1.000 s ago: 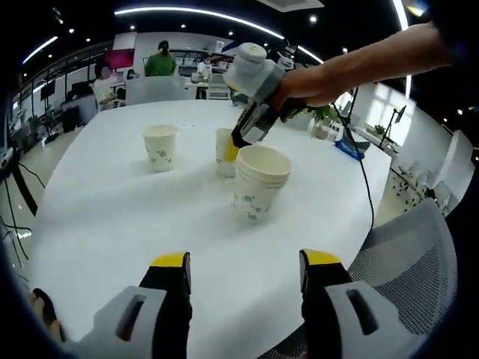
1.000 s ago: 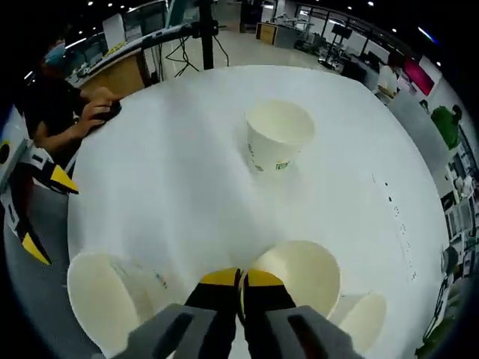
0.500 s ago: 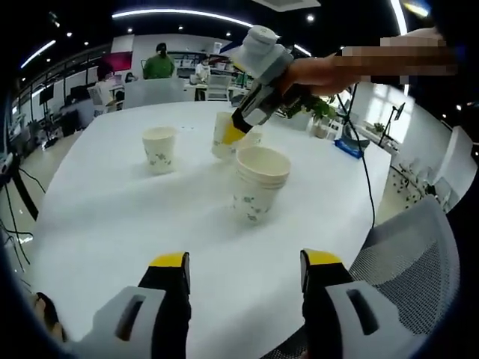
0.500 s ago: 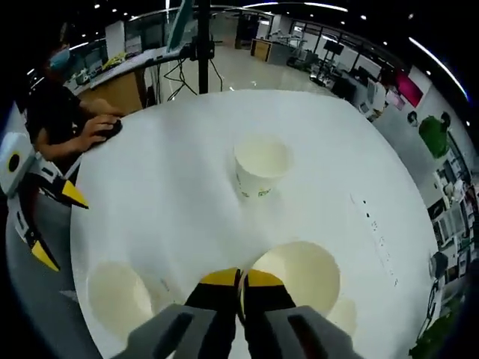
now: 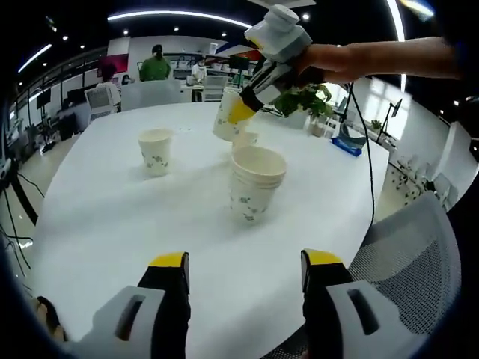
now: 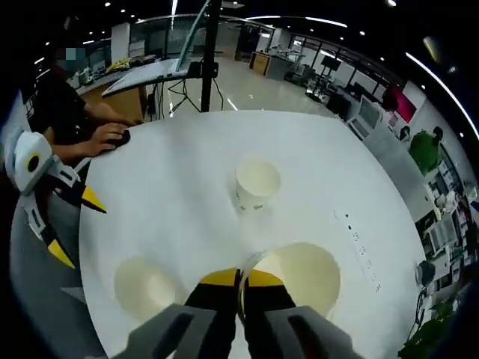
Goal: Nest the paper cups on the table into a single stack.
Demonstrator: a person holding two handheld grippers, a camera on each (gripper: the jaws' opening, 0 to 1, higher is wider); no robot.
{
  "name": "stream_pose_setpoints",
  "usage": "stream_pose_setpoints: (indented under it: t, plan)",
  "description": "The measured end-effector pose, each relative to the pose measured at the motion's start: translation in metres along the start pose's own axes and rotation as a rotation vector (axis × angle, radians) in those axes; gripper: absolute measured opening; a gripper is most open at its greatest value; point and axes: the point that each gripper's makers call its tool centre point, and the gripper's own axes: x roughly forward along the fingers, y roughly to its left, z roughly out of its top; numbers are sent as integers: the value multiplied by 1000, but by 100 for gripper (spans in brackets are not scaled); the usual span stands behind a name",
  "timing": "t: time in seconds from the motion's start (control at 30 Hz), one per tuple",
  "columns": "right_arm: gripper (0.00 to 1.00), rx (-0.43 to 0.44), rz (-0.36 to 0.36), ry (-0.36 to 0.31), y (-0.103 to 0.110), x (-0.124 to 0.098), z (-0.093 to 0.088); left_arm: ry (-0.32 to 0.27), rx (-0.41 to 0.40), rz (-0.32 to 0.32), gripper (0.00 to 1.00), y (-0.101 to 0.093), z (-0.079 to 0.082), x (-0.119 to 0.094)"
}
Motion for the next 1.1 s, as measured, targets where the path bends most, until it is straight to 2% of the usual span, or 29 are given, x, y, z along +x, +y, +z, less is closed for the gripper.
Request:
stream_pose_setpoints:
  t: [0.37, 0.6, 0.8, 0.9, 1.1]
  plan:
    - [0, -83, 5, -24, 17, -25, 8, -3, 3, -8, 58, 1, -1, 1]
    - [0, -119, 39, -29, 41, -40, 13, -1, 6, -12, 59, 1, -3, 3]
    - [0, -156, 61, -21, 56, -49, 11, -7, -6, -13, 59, 0, -1, 2]
    - [0, -207, 67, 5, 67, -48, 4, -10, -10, -12, 58, -1, 0, 1]
    - [0, -223, 104, 13, 85, -50, -5, -10, -14, -15, 58, -2, 0, 1]
